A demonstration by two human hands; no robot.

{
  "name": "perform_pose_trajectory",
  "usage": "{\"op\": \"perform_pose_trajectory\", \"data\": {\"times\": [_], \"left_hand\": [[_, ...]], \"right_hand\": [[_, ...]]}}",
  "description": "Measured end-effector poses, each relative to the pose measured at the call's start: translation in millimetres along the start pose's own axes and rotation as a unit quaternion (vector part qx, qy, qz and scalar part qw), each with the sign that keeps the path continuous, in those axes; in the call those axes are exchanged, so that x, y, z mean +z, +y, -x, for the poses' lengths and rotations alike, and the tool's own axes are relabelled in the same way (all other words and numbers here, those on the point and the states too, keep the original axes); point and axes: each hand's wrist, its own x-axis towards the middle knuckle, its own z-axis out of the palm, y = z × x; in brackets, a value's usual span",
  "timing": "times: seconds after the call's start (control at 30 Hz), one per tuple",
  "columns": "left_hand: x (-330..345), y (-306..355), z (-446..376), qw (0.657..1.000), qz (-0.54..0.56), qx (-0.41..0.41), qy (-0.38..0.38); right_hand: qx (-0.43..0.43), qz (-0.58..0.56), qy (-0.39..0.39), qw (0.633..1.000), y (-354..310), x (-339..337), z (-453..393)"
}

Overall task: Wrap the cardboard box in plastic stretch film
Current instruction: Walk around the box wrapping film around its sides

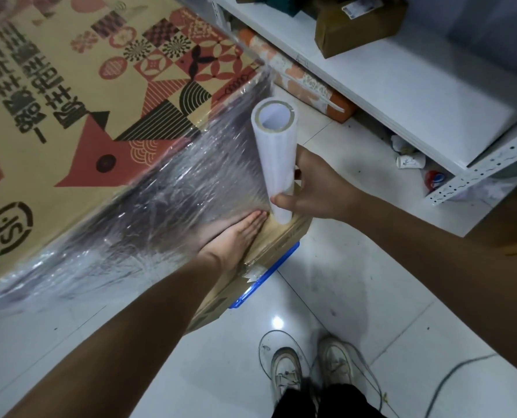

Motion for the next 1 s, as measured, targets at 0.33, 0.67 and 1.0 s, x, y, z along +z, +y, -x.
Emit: {"op": "perform_pose_trajectory", "data": {"times": [0.33, 0.67, 1.0], "left_hand": [[-22, -21, 43, 0.998, -0.061, 0.001, 0.022], [-20, -39, 45, 0.996, 0.085, -0.041, 0.006], [-36, -51, 95, 0.998, 0.014, -0.063, 0.023]], "right_hand": [[0.020, -0.034, 0.007, 0.999, 0, -1, 2], [0.048, -0.081, 0.013, 0.995, 5, 1, 1], [0.065, -0.104, 0.031, 0.992, 0, 5, 10]]}}
